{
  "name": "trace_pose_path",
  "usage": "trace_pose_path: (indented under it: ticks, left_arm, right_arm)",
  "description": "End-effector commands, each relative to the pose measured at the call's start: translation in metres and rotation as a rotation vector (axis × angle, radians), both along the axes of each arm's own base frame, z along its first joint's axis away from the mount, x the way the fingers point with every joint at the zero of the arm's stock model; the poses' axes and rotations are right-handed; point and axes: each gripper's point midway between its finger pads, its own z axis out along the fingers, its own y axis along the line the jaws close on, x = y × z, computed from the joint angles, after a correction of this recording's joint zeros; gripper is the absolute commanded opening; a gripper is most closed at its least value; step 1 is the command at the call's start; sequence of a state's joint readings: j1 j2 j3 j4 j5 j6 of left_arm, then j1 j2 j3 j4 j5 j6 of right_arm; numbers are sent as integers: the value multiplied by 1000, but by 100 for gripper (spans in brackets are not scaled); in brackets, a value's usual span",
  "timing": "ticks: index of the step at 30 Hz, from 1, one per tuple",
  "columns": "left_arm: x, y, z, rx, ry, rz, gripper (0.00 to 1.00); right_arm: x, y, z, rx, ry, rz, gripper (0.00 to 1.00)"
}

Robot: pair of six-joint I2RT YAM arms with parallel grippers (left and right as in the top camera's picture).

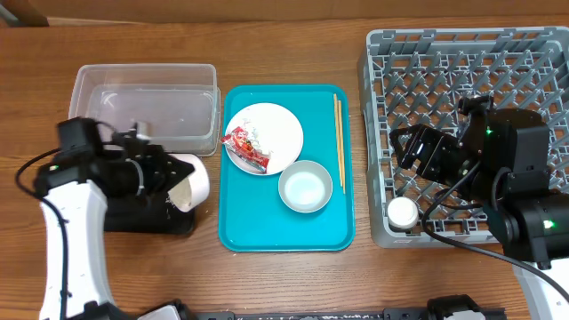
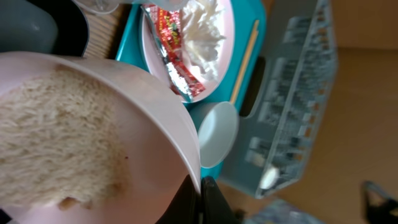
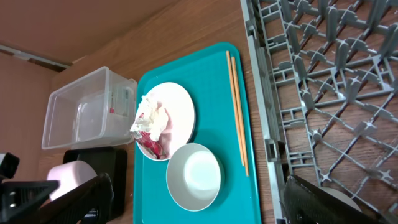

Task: Sort waste into correct bins and load items into the dishwasher
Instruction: 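Tip the pink bowl to pour rice onto the black tray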

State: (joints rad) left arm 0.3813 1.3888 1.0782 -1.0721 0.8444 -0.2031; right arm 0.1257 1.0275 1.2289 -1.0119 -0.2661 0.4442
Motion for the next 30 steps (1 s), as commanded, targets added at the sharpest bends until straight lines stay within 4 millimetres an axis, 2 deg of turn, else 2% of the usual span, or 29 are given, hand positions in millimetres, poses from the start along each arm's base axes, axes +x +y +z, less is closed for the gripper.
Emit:
trace_pose_path:
  ticks: [1,5,8,11,14,19,22,28,30]
  left_arm:
    - [4,10,16,-212,-140,-14,4]
    - [13,36,11,-297,-202,40,4]
    - [17,46,4,-333,-243,49,4]
    - [21,44,3,-360,-277,29,4]
    - [24,45,15,-401,-357,27,4]
    - [27,58,42,-463,-533,64,4]
    - [25,65,41,-449,-538,82,4]
    - [22,64,40,-414,-571,66,4]
    - [20,68,33,-409,-516,85,4]
  right_arm:
    - [1,1,8,4,-26,7,90]
    - [1,0,8,4,-24,7,90]
    - [1,0,8,4,-25,7,90]
    - [1,0,8,4,-25,7,90]
    - [1,0,8,4,-25,7,90]
    - [0,0,8,1,-22,5,90]
    - [0,0,8,1,-21,5,90]
    - [0,0,8,1,-21,5,90]
    - [0,0,8,1,-21,5,90]
